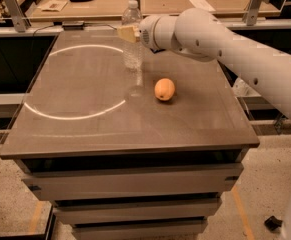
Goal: Move water bottle near orange
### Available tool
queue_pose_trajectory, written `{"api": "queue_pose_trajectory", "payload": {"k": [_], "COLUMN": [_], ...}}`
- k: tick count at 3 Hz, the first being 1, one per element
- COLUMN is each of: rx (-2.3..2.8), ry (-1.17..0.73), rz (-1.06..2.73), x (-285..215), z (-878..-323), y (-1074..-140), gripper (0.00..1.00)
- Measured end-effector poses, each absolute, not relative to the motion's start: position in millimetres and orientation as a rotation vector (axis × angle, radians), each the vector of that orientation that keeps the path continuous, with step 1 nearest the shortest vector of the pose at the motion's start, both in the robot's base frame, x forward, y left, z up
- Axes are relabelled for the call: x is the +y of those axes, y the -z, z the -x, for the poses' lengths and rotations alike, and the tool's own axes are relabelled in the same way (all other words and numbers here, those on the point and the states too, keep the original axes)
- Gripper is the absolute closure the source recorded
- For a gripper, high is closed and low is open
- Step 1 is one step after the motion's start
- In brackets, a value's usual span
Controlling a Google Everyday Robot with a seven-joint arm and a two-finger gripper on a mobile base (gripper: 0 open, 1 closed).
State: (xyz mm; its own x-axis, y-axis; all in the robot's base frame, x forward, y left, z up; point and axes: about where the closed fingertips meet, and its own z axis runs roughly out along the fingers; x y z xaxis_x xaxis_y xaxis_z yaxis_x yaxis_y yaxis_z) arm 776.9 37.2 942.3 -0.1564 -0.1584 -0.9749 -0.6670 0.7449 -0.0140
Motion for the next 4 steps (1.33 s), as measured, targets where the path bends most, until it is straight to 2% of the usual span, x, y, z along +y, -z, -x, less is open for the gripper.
{"api": "queue_pose_trajectory", "payload": {"k": [4], "rx": [1.799], "ry": [-0.511], "rz": [0.569], "x": [-5], "z": [-727], "y": [-940], "gripper": [1.00]}}
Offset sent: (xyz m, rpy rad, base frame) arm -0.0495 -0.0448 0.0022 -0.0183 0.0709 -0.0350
